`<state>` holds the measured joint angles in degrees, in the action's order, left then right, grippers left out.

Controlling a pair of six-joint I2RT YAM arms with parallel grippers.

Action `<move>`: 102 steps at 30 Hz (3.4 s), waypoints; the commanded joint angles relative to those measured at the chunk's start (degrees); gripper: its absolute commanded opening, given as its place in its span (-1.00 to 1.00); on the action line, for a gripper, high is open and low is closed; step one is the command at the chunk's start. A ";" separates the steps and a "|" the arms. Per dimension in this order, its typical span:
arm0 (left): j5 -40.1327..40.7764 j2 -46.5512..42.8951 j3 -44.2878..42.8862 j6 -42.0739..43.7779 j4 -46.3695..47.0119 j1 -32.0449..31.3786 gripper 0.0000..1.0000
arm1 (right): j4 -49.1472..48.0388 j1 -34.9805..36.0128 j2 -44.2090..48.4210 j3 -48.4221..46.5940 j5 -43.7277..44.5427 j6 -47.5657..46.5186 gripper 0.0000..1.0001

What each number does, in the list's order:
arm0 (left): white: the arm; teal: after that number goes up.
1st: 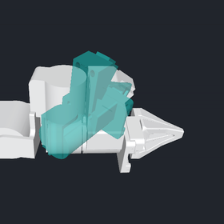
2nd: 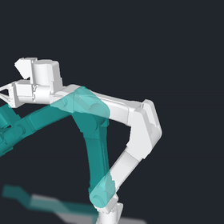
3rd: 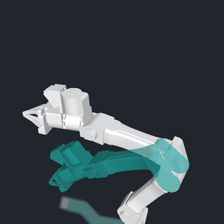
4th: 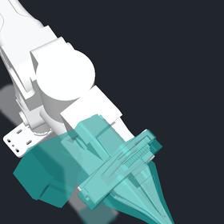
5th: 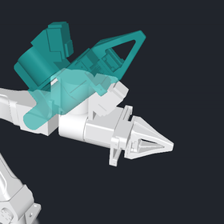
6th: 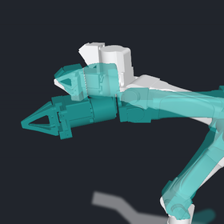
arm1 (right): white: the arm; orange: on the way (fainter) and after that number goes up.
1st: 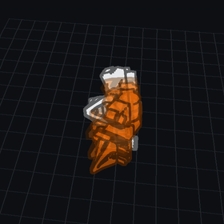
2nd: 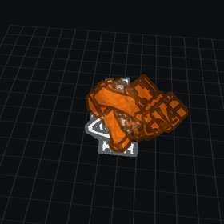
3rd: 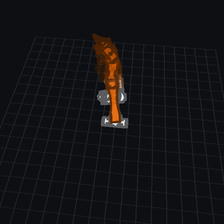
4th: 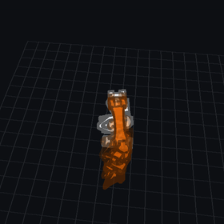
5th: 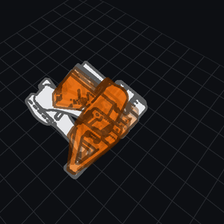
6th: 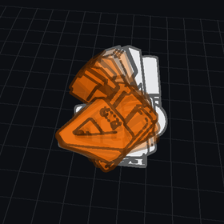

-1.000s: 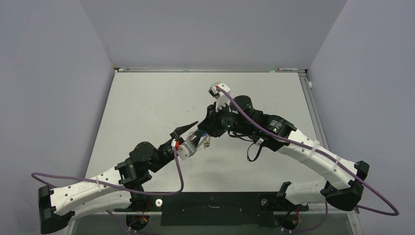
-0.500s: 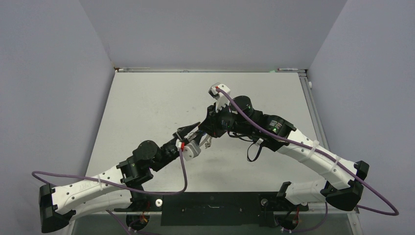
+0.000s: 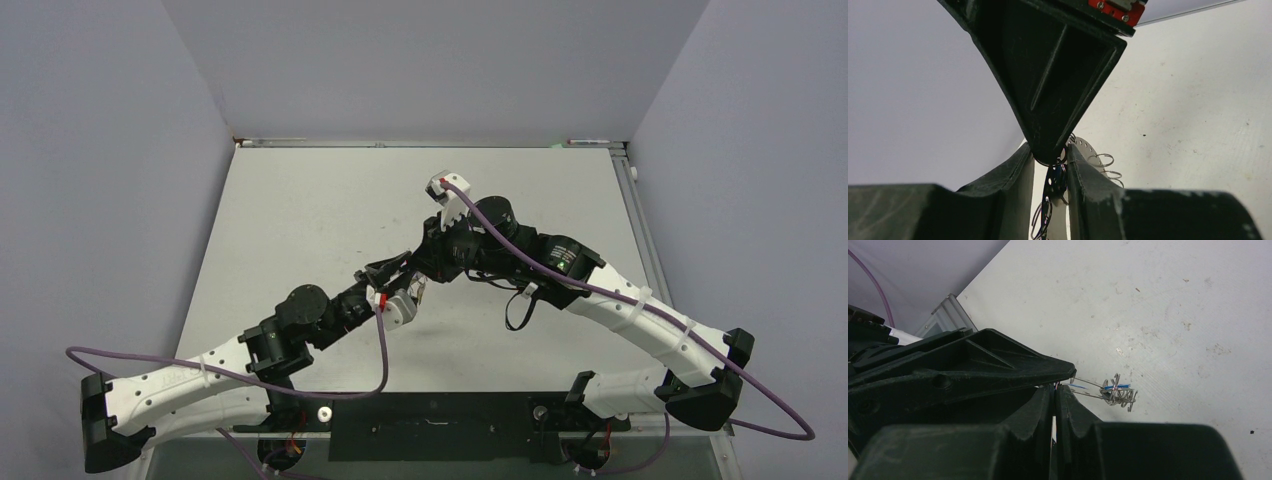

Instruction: Put the keys on the keyring

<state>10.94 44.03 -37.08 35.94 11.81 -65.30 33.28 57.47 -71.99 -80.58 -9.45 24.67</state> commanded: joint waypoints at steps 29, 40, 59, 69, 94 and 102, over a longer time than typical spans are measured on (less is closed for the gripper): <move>6.13 -0.33 -1.17 -17.78 8.44 -1.33 -1.00 | -6.37 0.44 2.45 -1.65 3.78 -0.96 -0.45; 5.41 -2.19 0.95 -16.68 10.82 -1.32 -0.56 | -7.40 0.41 1.59 -1.31 4.08 0.69 -0.90; 1.45 -8.04 8.08 -15.16 12.82 -1.32 0.55 | -4.97 0.40 -0.49 -4.88 1.77 -0.29 -0.90; 4.78 -5.24 8.82 -18.89 20.14 -1.32 0.20 | -5.26 0.47 -0.57 -4.60 1.19 -0.22 -0.90; 5.41 -3.73 7.50 -21.14 19.54 -1.32 0.25 | -6.34 0.49 0.12 -4.00 2.68 0.20 -0.89; 7.61 -0.72 7.29 -19.91 22.99 -1.33 0.01 | -6.63 0.51 0.68 -3.28 1.86 0.51 -0.90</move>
<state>16.71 41.91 -27.88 15.64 30.74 -66.65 30.87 57.80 -72.40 -83.02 -7.53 24.67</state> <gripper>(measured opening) 0.578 0.062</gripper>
